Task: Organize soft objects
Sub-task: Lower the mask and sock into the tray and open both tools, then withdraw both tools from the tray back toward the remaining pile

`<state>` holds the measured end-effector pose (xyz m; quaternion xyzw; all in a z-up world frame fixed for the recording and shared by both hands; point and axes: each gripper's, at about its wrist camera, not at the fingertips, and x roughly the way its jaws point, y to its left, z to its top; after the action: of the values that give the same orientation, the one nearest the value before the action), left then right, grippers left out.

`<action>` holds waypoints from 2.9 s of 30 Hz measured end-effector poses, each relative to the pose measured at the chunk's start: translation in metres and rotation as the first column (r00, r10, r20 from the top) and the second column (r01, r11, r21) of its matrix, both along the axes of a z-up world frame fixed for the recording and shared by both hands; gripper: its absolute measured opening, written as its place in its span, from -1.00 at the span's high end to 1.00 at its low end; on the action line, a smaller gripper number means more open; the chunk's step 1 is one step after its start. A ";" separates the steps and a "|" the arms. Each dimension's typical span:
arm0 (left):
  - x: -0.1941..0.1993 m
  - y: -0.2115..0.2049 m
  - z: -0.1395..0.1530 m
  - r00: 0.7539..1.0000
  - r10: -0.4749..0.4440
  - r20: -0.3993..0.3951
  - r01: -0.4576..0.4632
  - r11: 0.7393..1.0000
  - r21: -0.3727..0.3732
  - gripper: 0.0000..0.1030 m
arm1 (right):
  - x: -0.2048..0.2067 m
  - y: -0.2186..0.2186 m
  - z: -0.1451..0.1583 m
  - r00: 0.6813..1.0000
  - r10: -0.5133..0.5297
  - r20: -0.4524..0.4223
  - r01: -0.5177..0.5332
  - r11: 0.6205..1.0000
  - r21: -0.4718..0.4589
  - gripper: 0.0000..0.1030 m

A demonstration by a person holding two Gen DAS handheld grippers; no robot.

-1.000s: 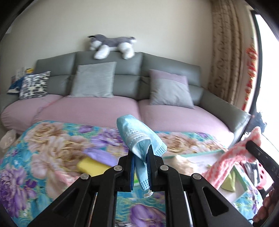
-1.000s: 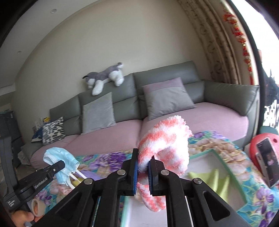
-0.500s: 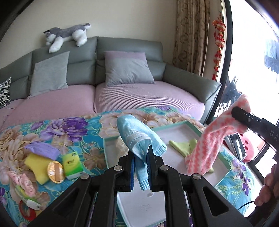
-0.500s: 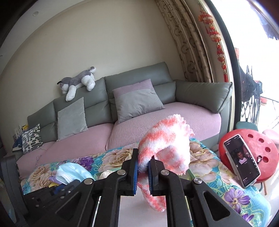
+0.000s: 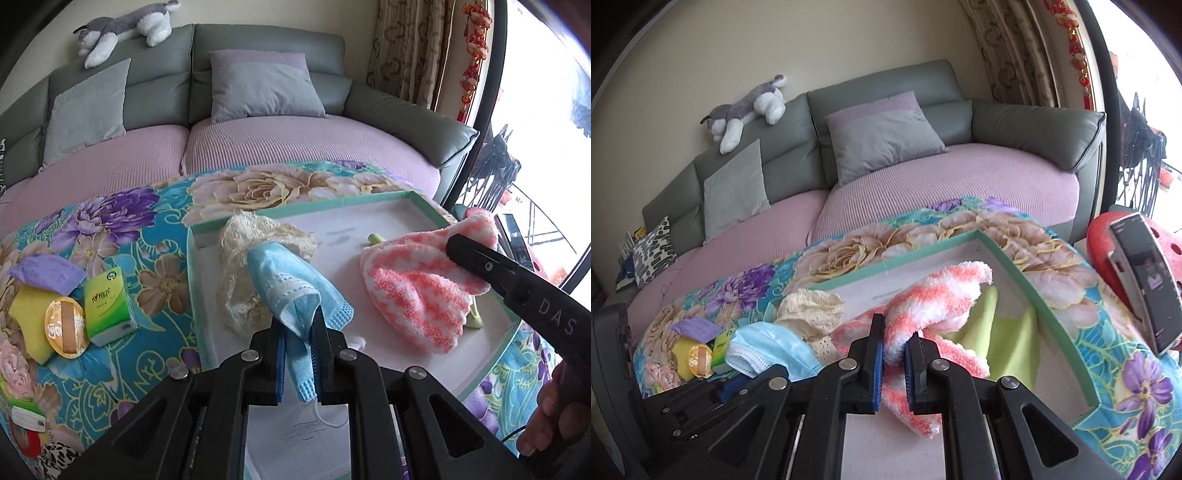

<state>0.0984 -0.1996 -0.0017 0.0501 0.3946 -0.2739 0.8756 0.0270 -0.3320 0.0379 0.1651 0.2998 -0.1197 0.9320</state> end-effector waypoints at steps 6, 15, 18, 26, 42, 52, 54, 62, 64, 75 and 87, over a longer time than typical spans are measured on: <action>0.007 -0.003 -0.012 0.999 -0.001 -0.036 0.001 1.000 0.014 0.76 | 0.013 0.002 -0.016 0.999 0.016 -0.050 -0.016 1.000 0.013 0.81; 0.019 -0.003 -0.027 0.997 0.011 -0.081 -0.010 1.000 0.015 0.76 | 0.028 0.000 -0.036 0.994 0.025 -0.109 -0.021 0.999 0.037 0.81; 0.021 -0.004 -0.030 0.996 0.012 -0.086 -0.011 1.000 0.014 0.76 | 0.029 -0.001 -0.040 0.992 0.027 -0.123 -0.022 0.999 0.043 0.81; 0.024 -0.004 -0.033 0.996 0.009 -0.092 -0.008 1.000 0.012 0.75 | 0.032 0.001 -0.046 0.988 0.037 -0.152 -0.031 0.999 0.040 0.81; 0.017 0.001 -0.016 0.991 0.016 -0.131 -0.013 1.000 0.027 0.02 | 0.029 -0.001 -0.039 0.987 0.029 -0.159 -0.027 0.999 0.017 0.66; 0.005 0.020 0.022 0.997 0.036 -0.068 -0.035 0.999 0.015 -0.11 | 0.014 -0.003 -0.018 0.987 0.001 -0.163 -0.005 1.000 -0.022 0.39; 0.005 0.025 0.029 0.997 0.054 -0.047 -0.054 0.998 0.012 -0.13 | 0.009 -0.006 -0.014 0.987 -0.011 -0.161 0.008 1.000 -0.018 0.39; 0.017 0.043 0.024 0.987 0.150 -0.054 -0.148 0.988 0.030 -0.41 | 0.007 -0.004 -0.010 0.985 -0.011 -0.174 0.006 0.999 -0.031 0.31; 0.020 0.047 0.019 0.982 0.174 -0.068 -0.172 0.985 0.035 -0.42 | 0.009 -0.001 -0.011 0.983 -0.003 -0.186 -0.005 0.999 -0.047 0.05; 0.035 0.072 0.005 0.942 0.334 -0.035 -0.328 0.938 0.113 -0.96 | 0.015 0.006 -0.017 0.975 -0.017 -0.222 -0.008 0.994 -0.111 -1.00; 0.036 0.098 0.008 0.909 0.416 -0.004 -0.411 0.899 0.151 -0.96 | 0.013 0.007 -0.016 0.971 -0.040 -0.237 0.009 0.992 -0.128 -1.00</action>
<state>0.1346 -0.1011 0.0066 0.0244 0.4310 -0.0529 0.9005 0.0405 -0.3252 0.0214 0.0938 0.3995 -0.1689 0.8961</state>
